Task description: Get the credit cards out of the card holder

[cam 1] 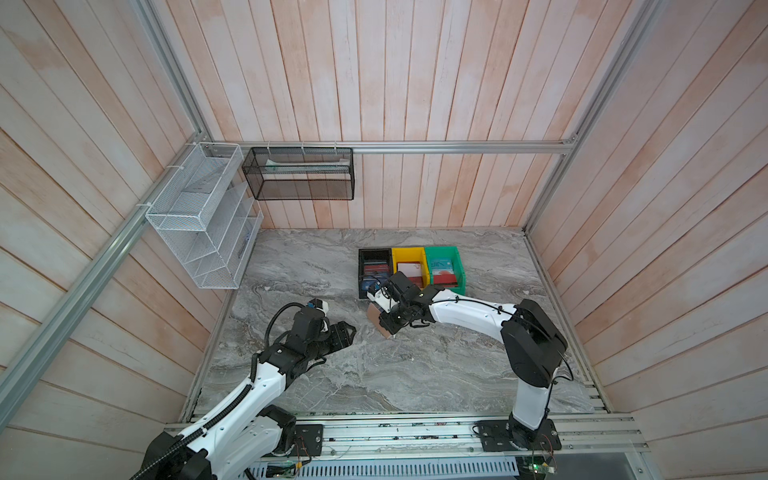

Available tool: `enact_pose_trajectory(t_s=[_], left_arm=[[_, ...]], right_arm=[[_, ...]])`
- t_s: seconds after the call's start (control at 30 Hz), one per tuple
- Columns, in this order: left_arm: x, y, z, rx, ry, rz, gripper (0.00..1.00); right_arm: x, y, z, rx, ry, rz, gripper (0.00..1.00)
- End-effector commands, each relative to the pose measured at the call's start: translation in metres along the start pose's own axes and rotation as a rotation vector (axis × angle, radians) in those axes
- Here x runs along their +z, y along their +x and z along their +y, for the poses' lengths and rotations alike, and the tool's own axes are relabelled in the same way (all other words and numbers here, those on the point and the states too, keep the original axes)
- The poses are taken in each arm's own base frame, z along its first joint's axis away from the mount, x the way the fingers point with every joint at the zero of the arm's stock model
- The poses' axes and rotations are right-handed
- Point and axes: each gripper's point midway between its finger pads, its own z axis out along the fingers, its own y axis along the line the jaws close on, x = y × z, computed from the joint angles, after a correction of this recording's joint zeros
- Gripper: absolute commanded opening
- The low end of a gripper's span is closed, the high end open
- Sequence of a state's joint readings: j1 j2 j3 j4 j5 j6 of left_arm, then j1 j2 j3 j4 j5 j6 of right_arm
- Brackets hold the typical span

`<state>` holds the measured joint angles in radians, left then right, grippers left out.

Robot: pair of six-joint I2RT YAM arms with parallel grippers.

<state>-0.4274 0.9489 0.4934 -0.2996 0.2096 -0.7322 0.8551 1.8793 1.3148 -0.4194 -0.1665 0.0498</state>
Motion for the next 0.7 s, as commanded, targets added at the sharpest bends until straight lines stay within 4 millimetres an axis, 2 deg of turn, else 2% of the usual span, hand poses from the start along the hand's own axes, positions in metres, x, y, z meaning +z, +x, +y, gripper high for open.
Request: enact_pose_trajectory(t_s=[0.0, 0.33, 0.67], left_arm=[[-0.003, -0.003, -0.004, 0.009, 0.014, 0.000, 0.76], [-0.005, -0.005, -0.002, -0.003, 0.008, -0.001, 0.76], [-0.009, -0.016, -0.007, -0.007, 0.021, -0.017, 0.76]], right_arm=[[-0.005, 0.009, 0.014, -0.010, -0.072, 0.011, 0.31], [-0.017, 0.009, 0.048, -0.028, -0.267, -0.048, 0.34], [-0.014, 0.005, 0.055, -0.045, -0.399, -0.110, 0.35]])
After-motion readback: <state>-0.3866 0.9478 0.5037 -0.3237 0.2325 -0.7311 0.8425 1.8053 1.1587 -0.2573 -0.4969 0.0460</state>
